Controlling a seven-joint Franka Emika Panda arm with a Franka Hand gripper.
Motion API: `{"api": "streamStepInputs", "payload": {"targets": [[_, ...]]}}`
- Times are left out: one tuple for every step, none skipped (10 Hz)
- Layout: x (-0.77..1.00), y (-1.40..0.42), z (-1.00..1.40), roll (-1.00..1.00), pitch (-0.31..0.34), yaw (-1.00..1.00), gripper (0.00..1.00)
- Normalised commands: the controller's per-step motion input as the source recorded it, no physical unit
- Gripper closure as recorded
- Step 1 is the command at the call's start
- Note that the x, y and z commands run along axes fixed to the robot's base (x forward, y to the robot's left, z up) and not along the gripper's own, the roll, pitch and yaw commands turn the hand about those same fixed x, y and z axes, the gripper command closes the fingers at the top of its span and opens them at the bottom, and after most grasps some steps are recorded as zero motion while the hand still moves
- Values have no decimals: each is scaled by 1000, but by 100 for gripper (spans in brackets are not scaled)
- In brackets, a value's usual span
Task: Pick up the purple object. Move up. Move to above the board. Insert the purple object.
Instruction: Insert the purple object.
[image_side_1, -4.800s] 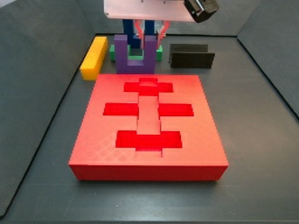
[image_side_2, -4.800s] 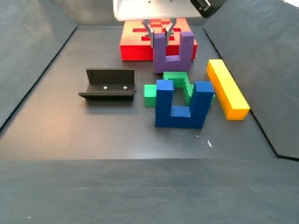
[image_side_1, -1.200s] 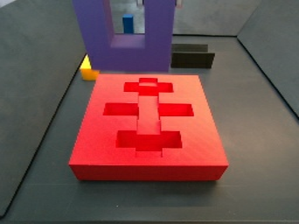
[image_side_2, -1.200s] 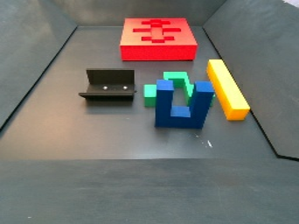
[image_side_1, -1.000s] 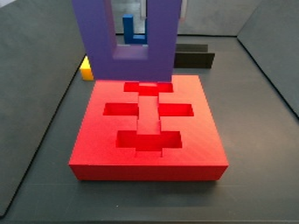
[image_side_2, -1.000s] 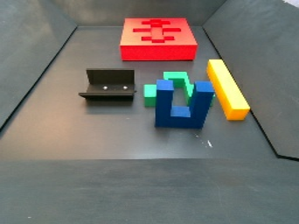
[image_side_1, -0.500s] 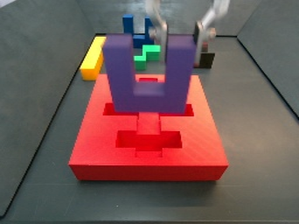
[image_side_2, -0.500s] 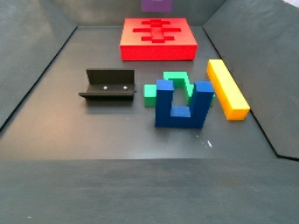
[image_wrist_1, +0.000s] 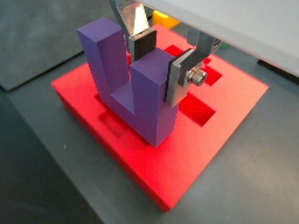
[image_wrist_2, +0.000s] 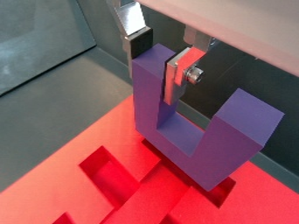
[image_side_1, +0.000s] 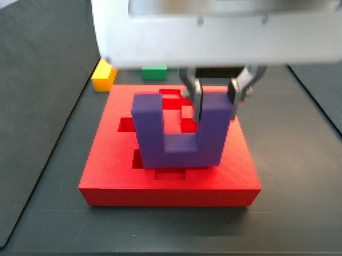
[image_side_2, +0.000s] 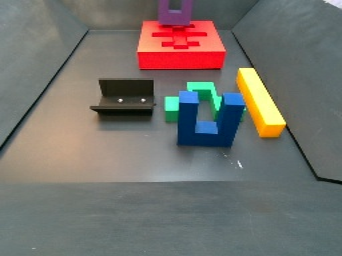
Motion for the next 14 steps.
{"api": "streamStepInputs", "payload": {"targets": [[29,-123,-97,56,0,203,100],[103,0,-60,44,0,149,100],[0,197,0,0,0,54,100],[0,277,0,0,0,0,100],[0,211,0,0,6,0,100],[-20,86,0,0,0,0,100],[-183,0,-6,0,0,0,100],[-257,0,-20,-6,-29,0,100],[-263,0,0,-49,-56,0,100],[-269,0,0,-66,-54,0,100],[-114,0,-26,-77,-59,0,100],[-17,-86,-114,-116,-77,0,100],[0,-129,-123,-134,-86,0,100],[17,-131,-137,-110,-70,0,100]]}}
